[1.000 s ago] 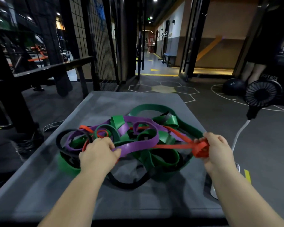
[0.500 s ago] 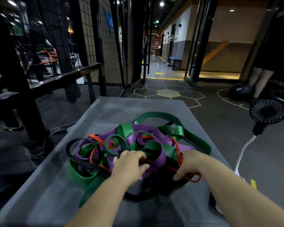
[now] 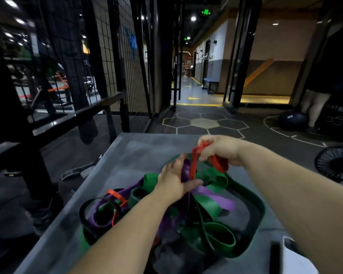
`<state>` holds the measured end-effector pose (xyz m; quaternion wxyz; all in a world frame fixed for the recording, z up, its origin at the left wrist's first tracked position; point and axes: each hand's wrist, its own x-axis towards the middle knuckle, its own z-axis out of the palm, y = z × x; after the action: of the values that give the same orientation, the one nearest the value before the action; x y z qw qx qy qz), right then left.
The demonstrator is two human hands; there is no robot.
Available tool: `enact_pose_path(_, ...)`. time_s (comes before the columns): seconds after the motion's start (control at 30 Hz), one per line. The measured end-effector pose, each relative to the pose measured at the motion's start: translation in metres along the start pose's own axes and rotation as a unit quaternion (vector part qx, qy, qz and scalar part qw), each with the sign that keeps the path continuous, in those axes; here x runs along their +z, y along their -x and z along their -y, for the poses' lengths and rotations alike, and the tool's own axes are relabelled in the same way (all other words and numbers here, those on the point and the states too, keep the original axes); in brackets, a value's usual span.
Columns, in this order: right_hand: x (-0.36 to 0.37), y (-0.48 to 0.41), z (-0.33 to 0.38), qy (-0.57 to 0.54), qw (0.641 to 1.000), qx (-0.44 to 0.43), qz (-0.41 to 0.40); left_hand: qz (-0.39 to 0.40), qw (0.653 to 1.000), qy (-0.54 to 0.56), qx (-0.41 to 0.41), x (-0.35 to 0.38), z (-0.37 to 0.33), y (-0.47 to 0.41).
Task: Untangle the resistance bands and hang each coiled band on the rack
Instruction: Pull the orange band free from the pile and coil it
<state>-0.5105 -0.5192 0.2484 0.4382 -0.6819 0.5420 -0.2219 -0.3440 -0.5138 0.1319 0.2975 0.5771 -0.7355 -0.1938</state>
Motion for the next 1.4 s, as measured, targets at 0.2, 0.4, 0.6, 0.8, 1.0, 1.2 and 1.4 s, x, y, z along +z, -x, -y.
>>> enact_pose_path(0.2, -0.037, -0.014, 0.092, -0.160, 0.969, -0.083, -0.171, -0.081, 0.995, -0.053, -0.031, -0.082, -0.028, -0.065)
enact_pose_path(0.4, -0.070, 0.014, 0.210, -0.208, 0.926, -0.213, -0.232, -0.117, 0.981, -0.124, 0.097, -0.152, -0.042, -0.100)
enact_pose_path(0.6, -0.072, 0.020, 0.239, -0.156, 0.920, -0.264, -0.244, 0.057, 0.960, 0.256, 0.098, -0.140, -0.087, -0.078)
enact_pose_path(0.8, -0.088, 0.020, 0.238, -0.219, 0.860, -0.247, -0.389, 0.146, 0.823, 0.548, 0.045, -0.139, -0.072, -0.052)
enact_pose_path(1.0, -0.091, 0.024, 0.225, -0.251, 0.819, -0.240, -0.456, 0.169, 0.905, 0.379, 0.096, -0.115, -0.060, -0.028)
enact_pose_path(1.2, -0.113, 0.049, 0.225, -0.311, 0.757, -0.300, -0.490, 0.034, 0.978, 0.199, 0.056, -0.114, -0.035, -0.009)
enact_pose_path(1.4, -0.185, 0.013, 0.175, -0.290, 0.780, -0.231, -0.504, -0.039, 0.910, 0.414, 0.004, -0.175, -0.062, -0.019)
